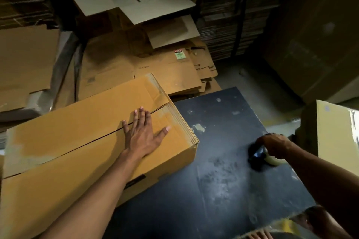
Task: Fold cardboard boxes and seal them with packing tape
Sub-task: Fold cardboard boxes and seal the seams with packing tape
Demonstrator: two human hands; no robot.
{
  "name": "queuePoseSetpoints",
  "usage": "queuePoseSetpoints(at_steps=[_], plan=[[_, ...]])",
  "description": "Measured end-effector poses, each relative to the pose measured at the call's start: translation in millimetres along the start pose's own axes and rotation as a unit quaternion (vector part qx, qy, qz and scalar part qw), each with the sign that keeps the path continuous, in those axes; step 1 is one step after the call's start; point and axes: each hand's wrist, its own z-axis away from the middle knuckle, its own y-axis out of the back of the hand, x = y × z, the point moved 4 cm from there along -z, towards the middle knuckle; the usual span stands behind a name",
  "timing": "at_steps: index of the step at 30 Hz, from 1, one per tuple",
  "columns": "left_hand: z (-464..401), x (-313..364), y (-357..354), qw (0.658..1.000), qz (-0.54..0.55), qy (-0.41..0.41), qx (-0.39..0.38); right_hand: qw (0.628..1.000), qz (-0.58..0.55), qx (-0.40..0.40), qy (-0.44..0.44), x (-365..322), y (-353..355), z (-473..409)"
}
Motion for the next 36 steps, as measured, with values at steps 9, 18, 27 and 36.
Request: queuePoseSetpoints(at_steps=[9,18,27,36], plan=[[6.1,0.0,7.4,1.000,-0.012,0.002,-0.011,0.991,0.030,0.129,-0.006,-27.6,44.1,-11.9],[47.0,-84.0,23.4,0.999,0.015,0.028,-0.017,0.901,-0.142,0.375,0.165,-189.6,262.5,80.6],[163.1,-295.2,25.9,0.977,-0.034,0.210,0.025,0.850,-0.204,0.199,0.442,-464.3,281.1,113.7],[178.5,-290.4,16.3,0.985,0.013,0.158,0.064,0.820,-0.301,0.056,0.484,-556.8,269.9,128.9]])
